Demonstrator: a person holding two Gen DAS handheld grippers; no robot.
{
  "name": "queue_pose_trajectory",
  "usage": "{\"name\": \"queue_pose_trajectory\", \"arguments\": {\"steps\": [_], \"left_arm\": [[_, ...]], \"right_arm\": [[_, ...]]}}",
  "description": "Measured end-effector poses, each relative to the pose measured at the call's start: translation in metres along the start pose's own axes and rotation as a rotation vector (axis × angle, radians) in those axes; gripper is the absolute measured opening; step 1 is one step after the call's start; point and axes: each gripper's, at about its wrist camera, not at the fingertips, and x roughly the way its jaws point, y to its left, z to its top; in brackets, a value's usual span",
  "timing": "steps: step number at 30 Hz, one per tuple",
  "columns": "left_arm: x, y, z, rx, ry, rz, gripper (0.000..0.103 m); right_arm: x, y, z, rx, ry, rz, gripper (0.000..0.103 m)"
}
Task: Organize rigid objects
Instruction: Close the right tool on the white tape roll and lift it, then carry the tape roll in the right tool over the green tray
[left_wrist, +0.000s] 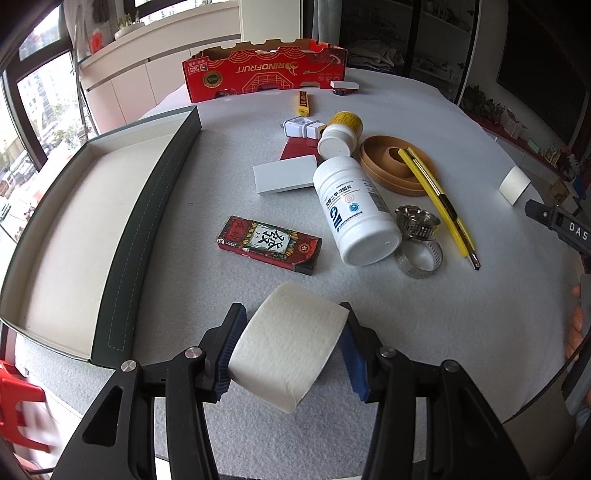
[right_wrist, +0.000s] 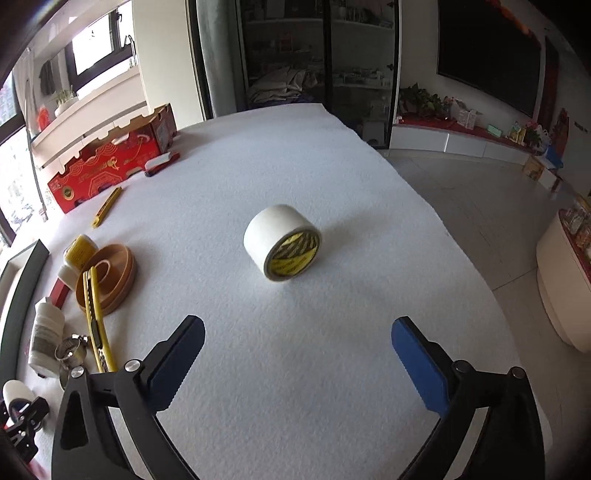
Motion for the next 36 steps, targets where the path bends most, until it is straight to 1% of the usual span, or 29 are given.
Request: {"name": "queue_pose_trajectory", "arguments": {"steps": [5, 9, 11, 12, 13, 14, 15, 16, 18, 21, 23, 26, 30, 36], "left_arm": [[0.0, 0.0, 0.0, -0.002, -0.002, 0.001, 0.054], [0.0, 0.0, 0.0, -0.002, -0.002, 0.003, 0.054], [0.0, 0.0, 0.0, -0.002, -0.002, 0.003, 0.054], [0.0, 0.0, 0.0, -0.002, -0.002, 0.003, 0.054], [0.0, 0.0, 0.0, -0.001, -0.002, 0.003, 0.055], [0.0, 0.0, 0.0, -0.002, -0.002, 0.002, 0.055], [0.0, 0.0, 0.0, -0.003, -0.002, 0.002, 0.055], [0.0, -0.001, 0.0, -0.002, -0.002, 0.002, 0.055], [0.0, 0.0, 0.0, -0.003, -0.004, 0.0, 0.055], [-0.001, 0.0, 0.0, -0.003, -0.007, -0.009, 0.052], [-0.001, 0.001, -0.001, -0.005, -0.008, -0.013, 0.051], [-0.002, 0.003, 0.0, -0.014, -0.006, -0.019, 0.051], [-0.005, 0.007, 0.0, -0.025, -0.01, -0.022, 0.051], [-0.023, 0.012, 0.004, -0.045, -0.057, -0.03, 0.051]], "right_arm": [[0.022, 0.004, 0.023, -0.084, -0.017, -0.026, 0.102], [0.045, 0.016, 0.037, -0.095, 0.015, 0.009, 0.102], [0.054, 0.023, 0.04, -0.102, 0.03, 0.007, 0.1], [0.058, 0.026, 0.042, -0.106, 0.033, 0.006, 0.094], [0.062, 0.03, 0.042, -0.111, 0.041, 0.009, 0.078], [0.066, 0.033, 0.042, -0.116, 0.064, 0.0, 0.056], [0.07, 0.034, 0.041, -0.115, 0.095, -0.011, 0.056], [0.068, 0.033, 0.04, -0.093, 0.087, -0.012, 0.056], [0.064, 0.028, 0.035, -0.056, 0.103, -0.009, 0.056], [0.051, 0.025, 0.027, -0.036, 0.12, 0.022, 0.056], [0.036, 0.026, 0.021, -0.034, 0.112, 0.04, 0.056], [0.013, 0.035, 0.011, -0.053, 0.098, 0.085, 0.056], [-0.014, 0.057, 0.0, -0.106, 0.078, 0.145, 0.056], [-0.04, 0.092, -0.01, -0.177, 0.08, 0.237, 0.056]]}}
